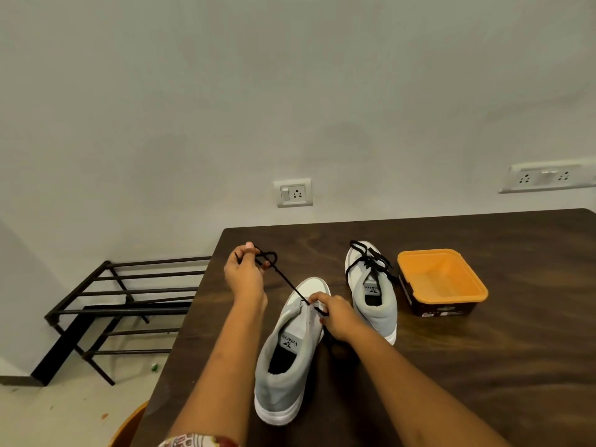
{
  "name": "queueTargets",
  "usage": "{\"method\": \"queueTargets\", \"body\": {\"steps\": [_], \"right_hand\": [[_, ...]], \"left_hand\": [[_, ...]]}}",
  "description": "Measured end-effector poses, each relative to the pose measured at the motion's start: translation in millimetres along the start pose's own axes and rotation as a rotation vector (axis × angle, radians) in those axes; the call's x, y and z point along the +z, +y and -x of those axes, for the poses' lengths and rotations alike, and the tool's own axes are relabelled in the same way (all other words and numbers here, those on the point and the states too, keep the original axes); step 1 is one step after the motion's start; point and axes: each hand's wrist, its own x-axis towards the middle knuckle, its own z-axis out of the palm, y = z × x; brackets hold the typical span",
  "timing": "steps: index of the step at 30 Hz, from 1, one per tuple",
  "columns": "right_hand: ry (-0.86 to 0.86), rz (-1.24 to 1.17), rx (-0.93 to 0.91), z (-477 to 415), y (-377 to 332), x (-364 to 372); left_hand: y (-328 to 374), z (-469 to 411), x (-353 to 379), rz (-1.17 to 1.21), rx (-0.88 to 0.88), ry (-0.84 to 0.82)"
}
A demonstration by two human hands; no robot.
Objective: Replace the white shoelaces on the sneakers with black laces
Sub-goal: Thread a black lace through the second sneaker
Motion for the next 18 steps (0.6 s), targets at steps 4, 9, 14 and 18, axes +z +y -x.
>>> {"method": "queueTargets", "body": {"steps": [4,9,14,18], "right_hand": [[0.025,-0.067,0.023,7,-3,0],[0.187,-0.258,0.089,6,-15,-32],[0.108,-0.327,0.050,44,-64,-102],[0.134,-0.137,-0.039,75,-105,-148]], "left_hand": [[-6,5,-10,-0.149,-0.030,-0.081],[10,1,-12,-0.498,0.035,-0.240],[61,19,3,-0.722,0.226,-0.382],[90,42,16,-0.612,0.275,-0.516]]}}
